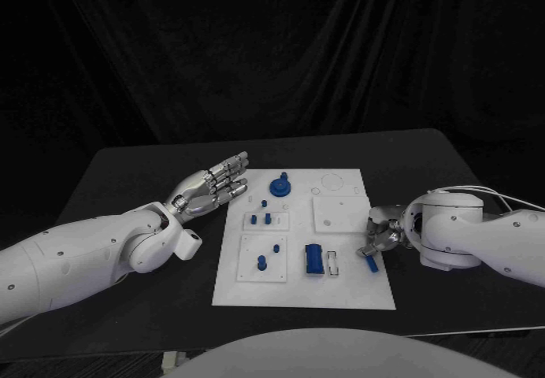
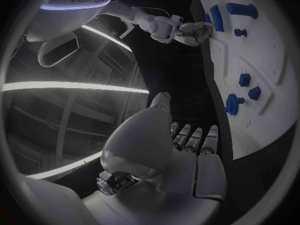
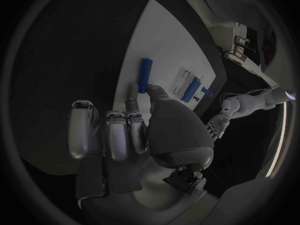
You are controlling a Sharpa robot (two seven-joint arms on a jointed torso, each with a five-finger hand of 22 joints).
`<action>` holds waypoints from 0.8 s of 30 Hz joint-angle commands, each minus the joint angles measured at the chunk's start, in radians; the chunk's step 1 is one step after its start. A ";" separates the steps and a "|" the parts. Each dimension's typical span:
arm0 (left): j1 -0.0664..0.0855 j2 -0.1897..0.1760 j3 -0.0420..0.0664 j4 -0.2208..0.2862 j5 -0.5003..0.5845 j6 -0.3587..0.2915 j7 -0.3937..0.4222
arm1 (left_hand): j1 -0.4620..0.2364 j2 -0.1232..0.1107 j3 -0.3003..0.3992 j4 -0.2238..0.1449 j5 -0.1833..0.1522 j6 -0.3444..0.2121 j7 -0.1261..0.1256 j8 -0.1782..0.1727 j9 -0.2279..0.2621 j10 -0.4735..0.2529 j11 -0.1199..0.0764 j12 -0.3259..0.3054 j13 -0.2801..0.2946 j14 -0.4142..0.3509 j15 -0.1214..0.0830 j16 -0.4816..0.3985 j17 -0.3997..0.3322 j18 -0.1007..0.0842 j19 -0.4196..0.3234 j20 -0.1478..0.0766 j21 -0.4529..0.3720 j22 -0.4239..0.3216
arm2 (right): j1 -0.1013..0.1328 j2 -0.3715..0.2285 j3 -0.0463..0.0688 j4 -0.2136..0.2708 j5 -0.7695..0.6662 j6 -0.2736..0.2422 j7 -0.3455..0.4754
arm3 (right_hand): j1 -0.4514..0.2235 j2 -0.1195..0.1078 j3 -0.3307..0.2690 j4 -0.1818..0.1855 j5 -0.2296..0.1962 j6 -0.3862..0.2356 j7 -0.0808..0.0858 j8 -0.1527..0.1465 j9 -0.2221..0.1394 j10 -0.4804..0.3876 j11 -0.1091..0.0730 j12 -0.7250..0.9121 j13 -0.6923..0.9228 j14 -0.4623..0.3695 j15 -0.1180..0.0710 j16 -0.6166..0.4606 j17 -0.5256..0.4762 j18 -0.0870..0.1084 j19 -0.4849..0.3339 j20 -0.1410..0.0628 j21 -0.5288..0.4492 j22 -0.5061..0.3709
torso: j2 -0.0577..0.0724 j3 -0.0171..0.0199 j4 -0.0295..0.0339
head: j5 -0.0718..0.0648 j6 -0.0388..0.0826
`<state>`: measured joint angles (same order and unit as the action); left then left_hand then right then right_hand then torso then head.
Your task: Assemble the parts on the task board
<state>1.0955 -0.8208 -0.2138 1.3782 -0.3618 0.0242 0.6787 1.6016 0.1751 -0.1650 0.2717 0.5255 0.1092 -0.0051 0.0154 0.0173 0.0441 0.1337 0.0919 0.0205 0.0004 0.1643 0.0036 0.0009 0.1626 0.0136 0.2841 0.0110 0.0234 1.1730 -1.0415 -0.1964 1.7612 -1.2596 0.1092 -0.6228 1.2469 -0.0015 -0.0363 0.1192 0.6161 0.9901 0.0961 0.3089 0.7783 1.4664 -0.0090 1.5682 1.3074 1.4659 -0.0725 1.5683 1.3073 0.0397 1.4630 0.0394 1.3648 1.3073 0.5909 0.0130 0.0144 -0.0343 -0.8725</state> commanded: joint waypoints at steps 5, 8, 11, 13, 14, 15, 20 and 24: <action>-0.002 0.002 0.001 0.002 0.003 0.013 0.072 | 0.000 -0.007 0.003 0.001 0.001 0.007 0.017 0.005 0.003 0.003 0.011 0.007 0.002 0.002 0.009 -0.002 0.000 0.013 0.000 0.009 -0.001 0.002 | -0.021 0.005 -0.011 -0.012 0.022 -0.004 -0.025 | 0.025 0.005 0.031 -0.040 0.011 -0.066 -0.033 0.049 -0.229 0.104 -0.003 0.003 0.263 0.101 -0.003 -0.006 0.246 0.011 0.039 -0.007 -0.013 0.189 | 0.001 0.0001 -0.0006 | 0.004 0.000; -0.002 0.002 0.001 0.002 0.003 0.014 0.071 | 0.000 -0.007 0.003 0.001 0.001 0.012 0.022 0.006 0.003 0.004 0.012 0.008 0.002 0.002 0.010 -0.002 0.000 0.013 0.000 0.009 0.000 0.002 | -0.022 0.004 -0.011 -0.011 0.056 -0.017 -0.024 | 0.023 0.008 0.040 -0.045 0.014 -0.067 -0.036 0.064 -0.218 0.104 -0.005 0.003 0.263 0.101 -0.005 -0.006 0.247 0.011 0.039 -0.008 -0.013 0.189 | 0.000 0.0000 -0.0009 | 0.006 0.000; -0.002 0.002 0.001 0.001 0.003 0.015 0.069 | 0.000 -0.006 0.004 0.000 0.001 0.015 0.026 0.007 0.004 0.004 0.012 0.008 0.002 0.002 0.010 -0.002 0.000 0.013 0.000 0.010 0.000 0.002 | -0.022 0.000 -0.011 -0.009 0.108 -0.036 -0.023 | 0.018 0.011 0.049 -0.047 0.019 -0.069 -0.039 0.076 -0.208 0.104 -0.007 0.003 0.263 0.100 -0.007 -0.007 0.245 0.013 0.038 -0.010 -0.020 0.187 | 0.000 0.0001 -0.0011 | 0.007 0.000; -0.002 0.002 0.001 0.000 0.003 0.016 0.068 | 0.000 -0.006 0.004 0.000 0.001 0.015 0.026 0.007 0.004 0.004 0.012 0.008 0.002 0.002 0.010 -0.002 0.000 0.013 0.000 0.010 0.000 0.002 | -0.022 -0.003 -0.011 -0.006 0.157 -0.049 -0.022 | 0.013 0.012 0.051 -0.046 0.020 -0.071 -0.039 0.081 -0.205 0.104 -0.008 0.003 0.263 0.100 -0.007 -0.009 0.242 0.013 0.037 -0.010 -0.024 0.186 | 0.001 0.0002 -0.0007 | 0.008 0.000; -0.003 0.002 0.001 0.000 0.003 0.017 0.067 | 0.000 -0.006 0.004 0.000 0.002 0.017 0.029 0.007 0.004 0.004 0.012 0.008 0.002 0.002 0.011 -0.002 0.000 0.013 0.000 0.010 0.000 0.002 | -0.022 -0.005 -0.011 -0.005 0.177 -0.053 -0.022 | 0.010 0.013 0.054 -0.046 0.022 -0.073 -0.040 0.084 -0.202 0.104 -0.008 0.003 0.263 0.100 -0.008 -0.008 0.243 0.013 0.036 -0.011 -0.025 0.186 | 0.001 0.0002 -0.0006 | 0.008 0.000; -0.003 0.003 0.001 0.000 0.003 0.018 0.066 | 0.000 -0.006 0.004 0.000 0.002 0.017 0.029 0.007 0.004 0.004 0.012 0.008 0.002 0.002 0.011 -0.002 0.000 0.013 0.000 0.010 0.000 0.002 | -0.022 -0.007 -0.011 -0.003 0.201 -0.057 -0.021 | 0.007 0.013 0.056 -0.046 0.026 -0.075 -0.040 0.086 -0.200 0.104 -0.009 0.003 0.263 0.100 -0.008 -0.009 0.242 0.014 0.036 -0.011 -0.028 0.185 | 0.001 0.0003 -0.0005 | 0.009 0.000; -0.003 0.004 0.001 -0.002 0.003 0.020 0.064 | 0.001 -0.006 0.004 0.000 0.002 0.018 0.031 0.007 0.004 0.003 0.012 0.008 0.001 0.002 0.011 -0.002 0.000 0.012 0.000 0.010 0.000 0.002 | -0.022 -0.013 -0.010 0.007 0.289 -0.078 -0.019 | 0.003 0.012 0.062 -0.048 0.033 -0.078 -0.041 0.093 -0.195 0.104 -0.010 0.003 0.263 0.099 -0.009 -0.010 0.238 0.015 0.034 -0.012 -0.034 0.183 | 0.000 0.0003 -0.0008 | 0.009 0.000; -0.004 0.005 0.001 -0.003 0.003 0.021 0.061 | 0.002 -0.006 0.005 -0.001 0.002 0.020 0.034 0.008 0.004 0.004 0.012 0.008 0.002 0.002 0.011 -0.002 0.000 0.012 0.000 0.010 0.000 0.002 | -0.020 -0.017 -0.010 0.017 0.363 -0.095 -0.019 | -0.007 0.010 0.078 -0.053 0.060 -0.085 -0.043 0.107 -0.184 0.104 -0.012 0.003 0.263 0.098 -0.011 -0.012 0.235 0.017 0.032 -0.014 -0.043 0.181 | 0.000 0.0004 -0.0015 | 0.008 0.000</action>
<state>1.0934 -0.8179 -0.2138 1.3746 -0.3618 0.0330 0.6787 1.6016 0.1751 -0.1650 0.2717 0.5255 0.1306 0.0233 0.0194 0.0208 0.0470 0.1365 0.0959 0.0206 0.0041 0.1680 0.0036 0.0017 0.1624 0.0135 0.2841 0.0110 0.0243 1.1622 -1.0574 -0.2002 1.7740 -1.0134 0.0286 -0.6214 1.2534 0.0118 0.0118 0.0910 0.6699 0.9663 0.1087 0.4120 0.5965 1.4649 -0.0142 1.5682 1.3073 1.4675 -0.0780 1.5606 1.3073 0.0395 1.4640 0.0330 1.3254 1.3079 0.5913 0.0132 0.0134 -0.0254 -0.8725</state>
